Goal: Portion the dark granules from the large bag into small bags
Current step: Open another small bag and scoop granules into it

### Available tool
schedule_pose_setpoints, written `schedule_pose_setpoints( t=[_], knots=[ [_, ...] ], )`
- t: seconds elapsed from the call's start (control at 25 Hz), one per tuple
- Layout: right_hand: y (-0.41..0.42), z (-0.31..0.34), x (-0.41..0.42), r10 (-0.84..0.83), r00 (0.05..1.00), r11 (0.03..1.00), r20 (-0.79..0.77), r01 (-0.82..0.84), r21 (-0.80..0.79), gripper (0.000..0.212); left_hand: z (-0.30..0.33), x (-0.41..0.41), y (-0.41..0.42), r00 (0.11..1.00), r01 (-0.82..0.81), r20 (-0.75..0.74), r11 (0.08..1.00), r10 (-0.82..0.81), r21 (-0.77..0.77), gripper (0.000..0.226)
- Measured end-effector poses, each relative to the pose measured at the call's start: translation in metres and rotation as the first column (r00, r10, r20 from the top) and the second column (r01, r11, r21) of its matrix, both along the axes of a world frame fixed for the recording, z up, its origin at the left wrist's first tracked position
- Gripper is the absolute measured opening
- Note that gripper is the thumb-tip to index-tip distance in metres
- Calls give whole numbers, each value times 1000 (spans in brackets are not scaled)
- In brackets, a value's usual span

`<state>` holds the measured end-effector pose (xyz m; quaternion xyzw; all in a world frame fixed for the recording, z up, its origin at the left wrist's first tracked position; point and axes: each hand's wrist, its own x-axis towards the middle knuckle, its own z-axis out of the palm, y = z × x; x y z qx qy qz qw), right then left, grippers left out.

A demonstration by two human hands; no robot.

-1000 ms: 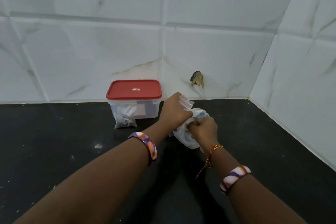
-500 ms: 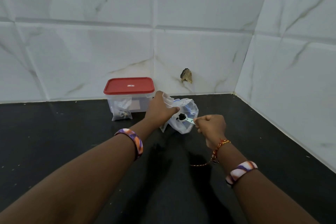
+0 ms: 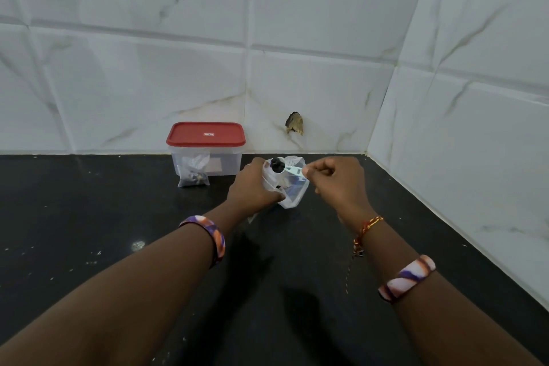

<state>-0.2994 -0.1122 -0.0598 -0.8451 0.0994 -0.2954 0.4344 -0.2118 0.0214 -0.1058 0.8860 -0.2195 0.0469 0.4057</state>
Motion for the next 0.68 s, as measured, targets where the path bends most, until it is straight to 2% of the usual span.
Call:
schedule_pose_setpoints(
  t=[0.08, 0.2, 0.28, 0.4, 0.44, 0.48, 0.52, 0.6, 0.64, 0.68],
  knots=[
    [8, 5, -1, 21, 998, 955, 58, -3, -295, 11, 4, -1, -3, 1000, -8, 2, 1000, 8, -25, 66],
    [12, 2, 0, 40, 996, 793, 84, 19, -609, 16, 10, -1, -5, 1000, -12, -19, 1000, 12, -5, 60],
    [12, 0, 2, 60, 993, 718, 104, 30, -695, 18, 11, 0, -5, 1000, -11, -26, 1000, 11, -12, 60],
    [15, -2, -1, 69, 971, 597, 231, 145, -789, 26, 14, -2, -7, 999, -14, -47, 998, 12, -56, 62],
    [14, -4, 1, 89, 958, 589, 274, 172, -790, 28, 14, -1, -8, 998, -18, -60, 998, 15, -66, 63],
    [14, -9, 1, 97, 955, 640, 282, 157, -752, 26, 15, -1, -9, 998, -17, -63, 997, 12, -75, 62],
    [13, -11, 2, 90, 954, 733, 285, 130, -668, 20, 14, -1, -9, 998, -10, -62, 996, 5, -86, 60],
    [9, -11, 7, 5, 966, 951, 257, 75, -301, 11, 10, 1, -10, 996, -11, -93, 989, -3, -147, 60],
    [5, -14, 8, -50, 976, 993, 211, 71, -93, 11, 6, 2, -9, 991, -15, -135, 982, -11, -189, 61],
    [0, -19, 10, -101, 985, 992, 139, 89, 90, 11, 2, 4, -9, 983, -31, -182, 973, -12, -229, 61]
  ],
)
